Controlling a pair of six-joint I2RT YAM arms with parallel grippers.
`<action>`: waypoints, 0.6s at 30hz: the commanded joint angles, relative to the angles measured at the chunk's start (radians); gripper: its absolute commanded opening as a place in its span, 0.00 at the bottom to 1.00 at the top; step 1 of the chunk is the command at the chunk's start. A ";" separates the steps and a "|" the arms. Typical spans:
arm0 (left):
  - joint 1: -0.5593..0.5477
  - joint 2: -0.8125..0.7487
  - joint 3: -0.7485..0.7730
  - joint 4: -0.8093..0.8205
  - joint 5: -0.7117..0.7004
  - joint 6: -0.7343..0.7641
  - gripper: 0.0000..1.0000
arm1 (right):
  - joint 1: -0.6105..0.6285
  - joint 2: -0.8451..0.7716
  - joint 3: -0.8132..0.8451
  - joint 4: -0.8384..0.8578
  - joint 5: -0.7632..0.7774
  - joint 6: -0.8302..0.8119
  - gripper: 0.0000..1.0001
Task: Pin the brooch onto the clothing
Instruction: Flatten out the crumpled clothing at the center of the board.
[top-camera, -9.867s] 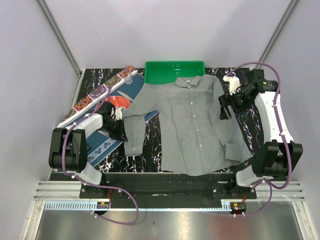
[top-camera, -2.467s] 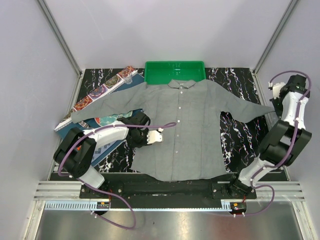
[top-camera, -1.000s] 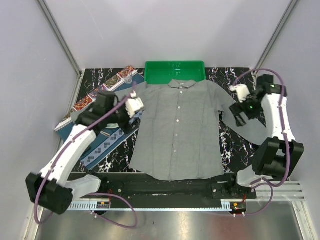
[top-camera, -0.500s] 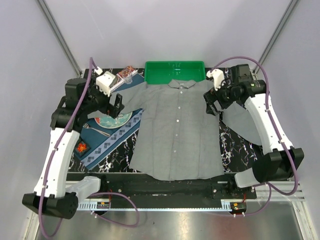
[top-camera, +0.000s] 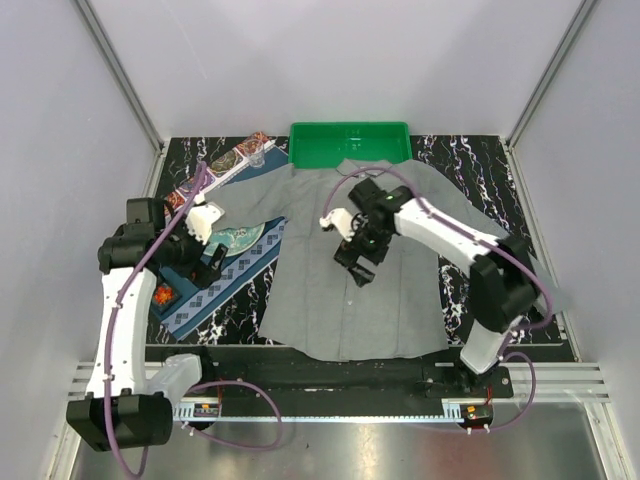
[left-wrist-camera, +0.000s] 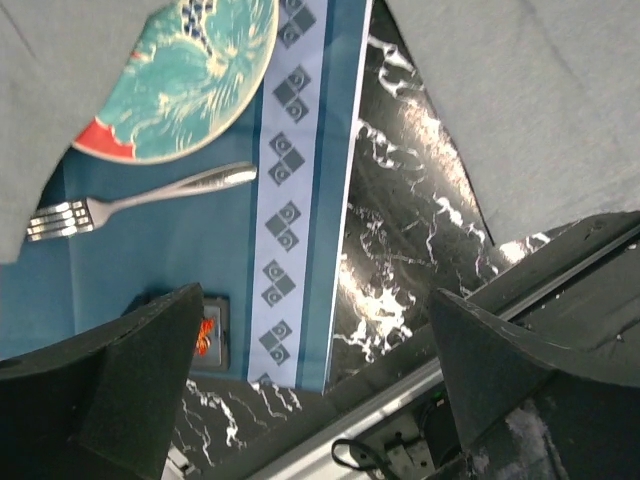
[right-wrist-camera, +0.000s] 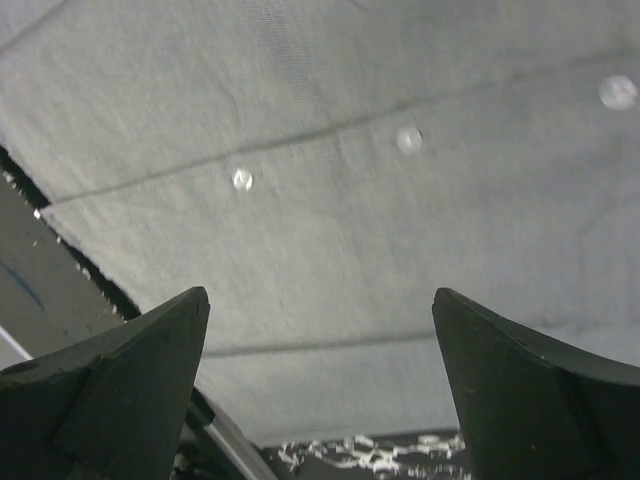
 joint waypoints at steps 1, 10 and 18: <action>0.096 0.027 0.001 -0.057 0.044 0.084 0.98 | 0.084 0.105 0.048 0.140 0.041 0.076 0.97; 0.204 0.078 -0.011 -0.068 0.024 0.129 0.97 | 0.176 0.381 0.125 0.226 0.129 0.106 0.90; 0.225 0.132 0.006 -0.085 -0.004 0.158 0.95 | 0.248 0.430 -0.034 0.232 0.103 0.018 0.89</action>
